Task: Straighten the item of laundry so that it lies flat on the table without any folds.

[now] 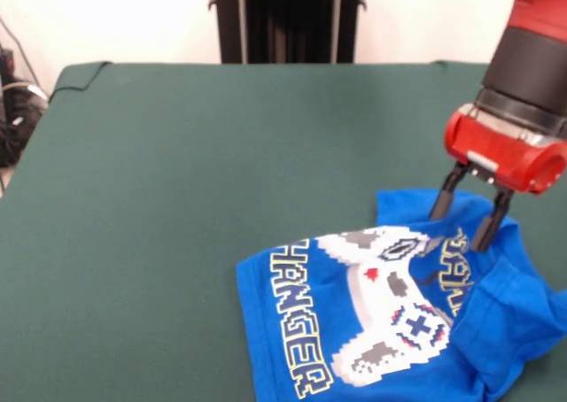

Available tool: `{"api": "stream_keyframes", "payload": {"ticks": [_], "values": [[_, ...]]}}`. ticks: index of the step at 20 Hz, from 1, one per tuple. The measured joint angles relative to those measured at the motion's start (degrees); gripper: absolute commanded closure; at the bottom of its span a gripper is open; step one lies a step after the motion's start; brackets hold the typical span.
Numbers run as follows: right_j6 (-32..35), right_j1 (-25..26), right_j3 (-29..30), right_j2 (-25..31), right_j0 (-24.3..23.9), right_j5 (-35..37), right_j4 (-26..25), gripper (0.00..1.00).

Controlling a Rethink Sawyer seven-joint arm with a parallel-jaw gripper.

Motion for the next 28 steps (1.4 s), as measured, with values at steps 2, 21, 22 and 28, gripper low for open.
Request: {"api": "stream_keyframes", "payload": {"ticks": [2,21,22,28], "values": [[0.0,-0.32,-0.71,0.0,-0.05,0.38,0.17,0.0],[0.0,-1.29,-3.14,0.0,-0.13,0.79,0.15,0.0],[0.0,-1.27,-3.14,0.0,-0.13,0.79,0.15,0.0],[0.0,-1.15,-3.29,0.0,-0.15,0.79,0.15,0.0]]}}
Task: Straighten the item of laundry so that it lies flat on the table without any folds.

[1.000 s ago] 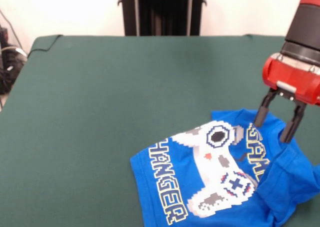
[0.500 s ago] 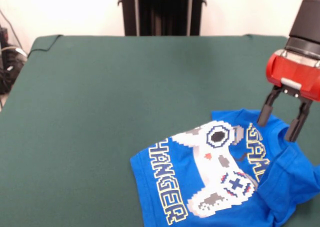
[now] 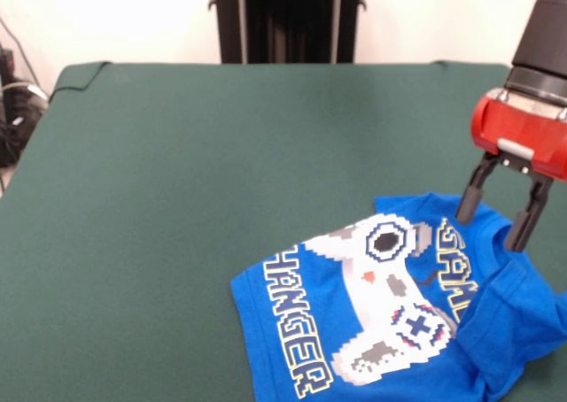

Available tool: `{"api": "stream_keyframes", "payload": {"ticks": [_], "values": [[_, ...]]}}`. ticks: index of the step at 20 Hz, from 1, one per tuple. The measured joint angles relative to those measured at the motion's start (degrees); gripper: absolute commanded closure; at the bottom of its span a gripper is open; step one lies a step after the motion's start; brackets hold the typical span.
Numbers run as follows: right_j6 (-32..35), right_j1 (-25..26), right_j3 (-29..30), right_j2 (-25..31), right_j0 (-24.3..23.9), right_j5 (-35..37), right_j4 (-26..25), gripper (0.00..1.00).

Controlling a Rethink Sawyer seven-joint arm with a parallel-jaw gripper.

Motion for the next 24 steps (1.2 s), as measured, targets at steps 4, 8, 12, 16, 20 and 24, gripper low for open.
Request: {"api": "stream_keyframes", "payload": {"ticks": [4,8,12,16,20,24], "values": [[0.0,0.19,-0.61,0.01,-0.01,0.0,0.0,0.0],[0.0,0.35,-1.33,0.01,-0.01,0.0,0.0,0.0],[0.0,0.55,-2.43,0.0,-0.01,0.0,0.0,0.0],[0.0,1.33,-4.03,0.0,-0.01,0.01,0.09,0.0],[0.0,2.39,-5.01,0.0,0.12,0.47,0.14,0.0],[0.0,3.51,-5.35,0.01,0.37,1.3,0.19,0.0]]}}
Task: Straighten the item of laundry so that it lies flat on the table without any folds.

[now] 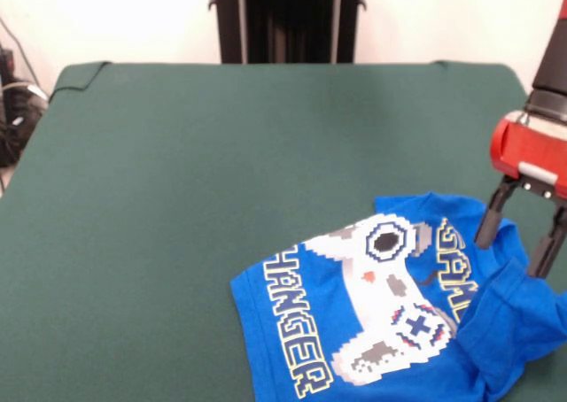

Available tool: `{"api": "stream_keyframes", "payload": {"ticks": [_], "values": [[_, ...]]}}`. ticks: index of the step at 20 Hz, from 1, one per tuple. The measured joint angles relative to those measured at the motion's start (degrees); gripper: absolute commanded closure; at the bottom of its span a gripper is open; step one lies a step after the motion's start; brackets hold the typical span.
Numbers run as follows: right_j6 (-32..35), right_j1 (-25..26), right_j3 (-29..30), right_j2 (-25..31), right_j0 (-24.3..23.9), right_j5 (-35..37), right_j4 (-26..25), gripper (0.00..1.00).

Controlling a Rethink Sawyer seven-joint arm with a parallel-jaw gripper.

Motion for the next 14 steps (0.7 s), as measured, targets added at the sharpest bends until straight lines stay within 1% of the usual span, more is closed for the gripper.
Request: {"api": "stream_keyframes", "payload": {"ticks": [14], "values": [[0.0,6.24,-2.26,0.02,0.18,0.36,0.34,0.0]]}}
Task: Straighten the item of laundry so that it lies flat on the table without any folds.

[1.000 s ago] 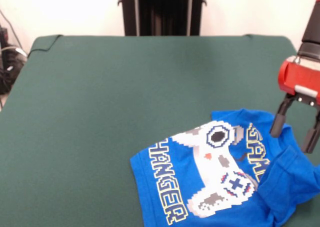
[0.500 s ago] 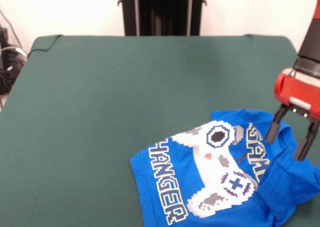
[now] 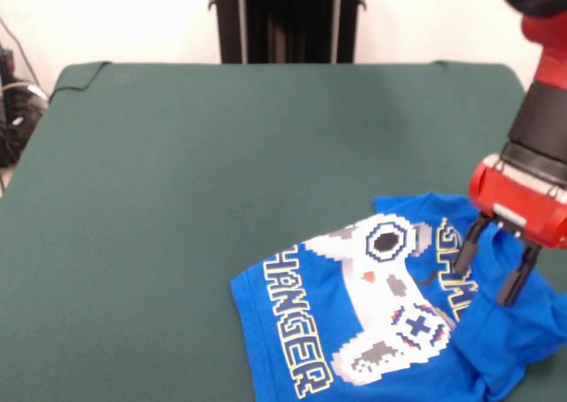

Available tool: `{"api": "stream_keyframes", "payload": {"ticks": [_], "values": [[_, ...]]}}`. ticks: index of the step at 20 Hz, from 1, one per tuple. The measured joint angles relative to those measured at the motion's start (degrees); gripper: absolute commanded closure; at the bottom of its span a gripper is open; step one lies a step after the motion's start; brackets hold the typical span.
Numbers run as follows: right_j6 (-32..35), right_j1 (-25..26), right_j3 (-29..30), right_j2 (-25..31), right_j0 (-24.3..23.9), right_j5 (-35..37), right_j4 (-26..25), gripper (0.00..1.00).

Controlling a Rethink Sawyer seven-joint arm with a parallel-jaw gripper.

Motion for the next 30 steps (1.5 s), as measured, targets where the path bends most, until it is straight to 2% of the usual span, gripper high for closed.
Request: {"api": "stream_keyframes", "payload": {"ticks": [6,10,15,16,19,22,26,30], "values": [[0.0,1.22,0.02,1.8,-0.81,-1.51,0.62,0.0],[0.0,-0.5,1.76,5.69,-2.49,-6.42,0.77,0.0],[0.0,-5.73,6.26,12.22,-5.75,-13.82,1.33,0.0],[0.0,-8.17,8.12,15.3,-7.48,-15.86,1.74,0.0],[0.0,-10.78,9.89,19.06,-9.72,-17.35,2.13,0.0],[0.0,-15.16,11.65,26.15,-14.22,-18.92,2.25,0.0],[0.0,-17.06,11.59,28.54,-15.68,-18.97,2.17,0.0],[0.0,-18.77,11.42,28.74,-15.14,-18.92,1.98,0.0]]}}
